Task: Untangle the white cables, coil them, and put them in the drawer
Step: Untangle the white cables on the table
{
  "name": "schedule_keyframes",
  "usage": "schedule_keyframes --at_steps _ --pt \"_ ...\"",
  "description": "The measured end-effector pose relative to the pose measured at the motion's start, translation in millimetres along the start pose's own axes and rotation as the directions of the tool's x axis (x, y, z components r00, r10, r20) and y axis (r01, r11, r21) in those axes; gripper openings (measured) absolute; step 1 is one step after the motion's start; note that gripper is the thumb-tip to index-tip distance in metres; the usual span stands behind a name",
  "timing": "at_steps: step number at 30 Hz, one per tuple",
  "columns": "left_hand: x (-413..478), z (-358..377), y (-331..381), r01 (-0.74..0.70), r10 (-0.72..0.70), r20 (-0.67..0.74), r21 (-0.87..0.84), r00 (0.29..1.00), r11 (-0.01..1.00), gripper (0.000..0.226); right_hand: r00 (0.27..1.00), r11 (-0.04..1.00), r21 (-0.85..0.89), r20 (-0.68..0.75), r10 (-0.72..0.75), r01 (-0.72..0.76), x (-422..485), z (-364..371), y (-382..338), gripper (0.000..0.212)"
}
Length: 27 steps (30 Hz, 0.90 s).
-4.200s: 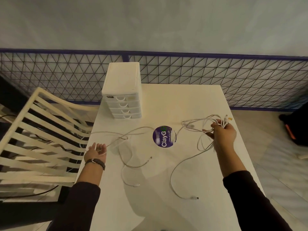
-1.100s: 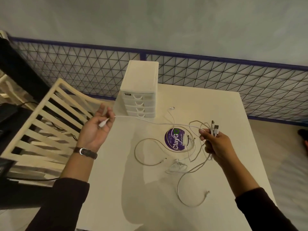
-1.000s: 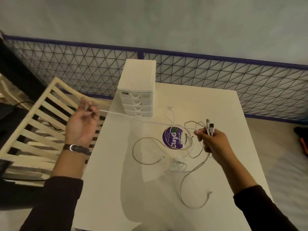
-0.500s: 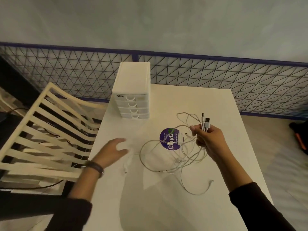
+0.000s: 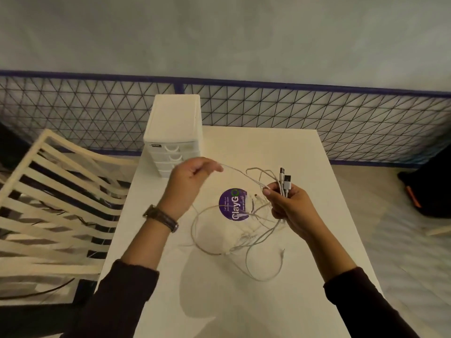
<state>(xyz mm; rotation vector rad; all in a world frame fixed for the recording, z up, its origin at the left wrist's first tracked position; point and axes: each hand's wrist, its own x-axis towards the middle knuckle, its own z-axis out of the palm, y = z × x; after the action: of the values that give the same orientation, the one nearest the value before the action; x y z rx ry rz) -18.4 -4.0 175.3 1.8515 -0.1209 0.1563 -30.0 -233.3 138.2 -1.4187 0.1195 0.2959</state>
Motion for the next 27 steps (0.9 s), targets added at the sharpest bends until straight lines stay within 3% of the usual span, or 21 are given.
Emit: schedule_keyframes --at_steps 2,4,8,9,11,12,13,14,15,16,17,19,21,25,27 --pt "7.4 -33.1 -5.9 0.053 -0.119 -0.282 -0.229 0.952 0.972 0.020 0.999 1.000 -0.024 -0.043 0.015 -0.016 -1.1 -9.7 1.6 0.018" --pt "9.5 -62.2 -16.7 0.081 -0.249 -0.440 -0.367 0.862 0.927 0.020 0.998 0.999 -0.042 -0.064 0.019 -0.022 -2.1 -16.6 3.5 0.011" --pt "1.1 -96.4 -49.3 0.186 -0.534 -0.522 -0.577 0.665 0.795 0.018 0.997 0.998 -0.057 -0.078 0.021 -0.025 -0.1 -19.3 2.6 0.007" --pt "-1.0 -98.0 -56.7 0.258 -0.582 -0.515 -0.569 0.629 0.781 0.016 0.997 0.998 -0.053 -0.077 0.026 -0.030 0.9 -18.9 1.0 0.007" --pt "-6.4 -91.6 -67.8 0.502 -0.607 -0.534 -0.347 0.589 0.792 0.015 0.996 0.998 -0.038 -0.078 0.046 -0.049 2.6 -17.4 -2.2 0.009" --pt "-10.0 -83.2 -68.5 0.594 -0.576 -0.562 -0.177 0.593 0.785 0.029 0.996 0.998 -0.026 -0.075 0.055 -0.057 3.2 -16.1 -3.3 0.010" --pt "-14.9 -71.6 -63.9 0.605 -0.504 -0.576 -0.020 0.643 0.796 0.044 0.996 0.998 -0.013 -0.062 0.062 -0.063 3.4 -14.2 -4.4 0.011" --pt "-20.4 -58.2 -58.0 0.500 -0.348 -0.549 0.153 0.760 0.852 0.051 0.997 0.998 -0.006 -0.041 0.067 -0.068 4.1 -12.1 -4.6 0.012" --pt "-25.4 -42.9 -50.3 0.292 -0.135 -0.445 0.305 0.885 0.907 0.050 0.997 0.997 -0.004 -0.015 0.076 -0.076 4.7 -8.7 -4.6 0.013" --pt "-29.4 -26.0 -41.6 0.053 0.063 -0.276 0.396 0.959 0.917 0.046 0.996 0.996 -0.008 0.009 0.085 -0.085 5.6 -5.1 -3.4 0.012" --pt "-32.5 -7.9 -31.1 -0.147 0.203 -0.092 0.423 0.975 0.894 0.041 0.995 0.995 -0.014 0.035 0.096 -0.095 6.5 -0.5 -2.5 0.010" --pt "-35.0 26.1 -9.7 -0.359 0.293 0.219 0.385 0.931 0.850 0.031 0.991 0.994 -0.014 0.081 0.109 -0.109 8.8 8.6 -0.2 0.011" --pt "-32.2 52.7 5.0 -0.385 0.257 0.346 0.379 0.902 0.841 0.030 0.988 0.994 -0.015 0.106 0.110 -0.109 10.3 15.0 1.8 0.021" --pt "-24.0 66.7 2.5 -0.187 0.032 0.353 0.415 0.935 0.890 0.038 0.989 0.996 -0.004 0.116 0.089 -0.089 6.7 16.5 -0.1 0.020" --pt "-22.3 59.8 -1.5 -0.164 -0.030 0.373 0.475 0.927 0.864 0.036 0.992 0.996 -0.012 0.091 0.091 -0.090 3.3 14.2 -2.4 0.033"
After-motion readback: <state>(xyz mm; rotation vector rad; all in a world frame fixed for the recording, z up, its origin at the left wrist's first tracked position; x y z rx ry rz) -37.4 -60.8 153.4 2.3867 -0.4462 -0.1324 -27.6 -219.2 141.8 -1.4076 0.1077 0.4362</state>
